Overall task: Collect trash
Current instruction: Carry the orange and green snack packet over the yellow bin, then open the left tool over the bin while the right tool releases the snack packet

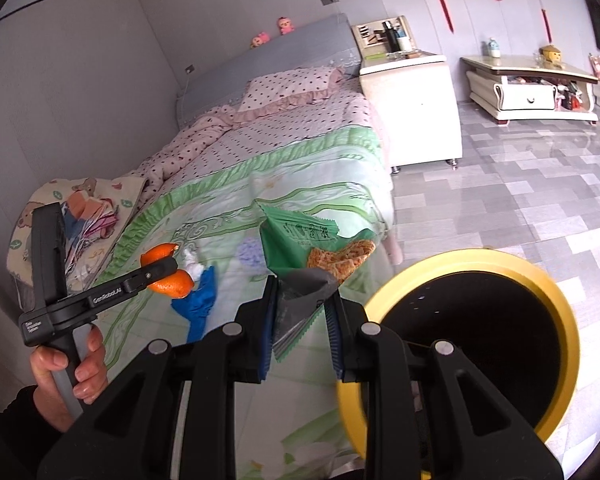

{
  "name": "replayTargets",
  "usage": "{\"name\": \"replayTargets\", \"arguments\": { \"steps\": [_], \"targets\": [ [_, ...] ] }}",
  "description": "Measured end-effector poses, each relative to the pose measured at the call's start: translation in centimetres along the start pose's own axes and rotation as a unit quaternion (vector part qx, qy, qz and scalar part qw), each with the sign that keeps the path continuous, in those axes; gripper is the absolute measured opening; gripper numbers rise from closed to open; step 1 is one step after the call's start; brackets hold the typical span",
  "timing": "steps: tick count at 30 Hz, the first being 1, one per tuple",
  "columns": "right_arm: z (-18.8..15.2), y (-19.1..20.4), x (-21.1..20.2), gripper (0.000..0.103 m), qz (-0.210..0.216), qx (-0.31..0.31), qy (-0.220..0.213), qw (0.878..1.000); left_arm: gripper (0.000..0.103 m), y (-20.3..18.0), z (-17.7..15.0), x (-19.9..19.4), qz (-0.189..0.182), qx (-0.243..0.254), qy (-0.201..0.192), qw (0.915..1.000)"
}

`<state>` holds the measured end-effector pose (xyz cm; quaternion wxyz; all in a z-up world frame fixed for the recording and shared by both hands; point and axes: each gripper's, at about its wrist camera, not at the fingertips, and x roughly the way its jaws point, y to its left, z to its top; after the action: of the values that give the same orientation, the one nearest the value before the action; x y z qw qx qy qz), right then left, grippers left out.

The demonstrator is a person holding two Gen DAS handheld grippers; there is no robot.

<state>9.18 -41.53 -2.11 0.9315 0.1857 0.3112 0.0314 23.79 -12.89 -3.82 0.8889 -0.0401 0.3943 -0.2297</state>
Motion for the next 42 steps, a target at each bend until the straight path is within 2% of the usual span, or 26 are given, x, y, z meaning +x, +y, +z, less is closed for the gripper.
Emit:
{"name": "replayTargets", "arguments": {
  "steps": [14,25,33,42],
  "targets": [
    [0.1,-5.9,-2.4,0.022,-0.041,0.021,-0.009,0.999,0.029,-9.2,-0.8,3.6,-0.057,0.058,0.032,0.9961],
    [-0.4,-10.2,-3.4,0.023,-0.072,0.044,-0.008,0.996,0.03,-14.5,-3.6,6.8,-0.089,0.082,0.069,0.9903],
    [-1.1,-13.0,-2.9,0.025,-0.084,0.066,0.007,0.994,0.031,-16.3,-5.2,8.3,-0.093,0.092,0.088,0.9875],
    [-1.3,-14.0,-2.5,0.03,-0.091,0.08,0.009,0.993,0.035,-16.3,-5.1,8.4,-0.098,0.091,0.092,0.9868]
  ]
}}
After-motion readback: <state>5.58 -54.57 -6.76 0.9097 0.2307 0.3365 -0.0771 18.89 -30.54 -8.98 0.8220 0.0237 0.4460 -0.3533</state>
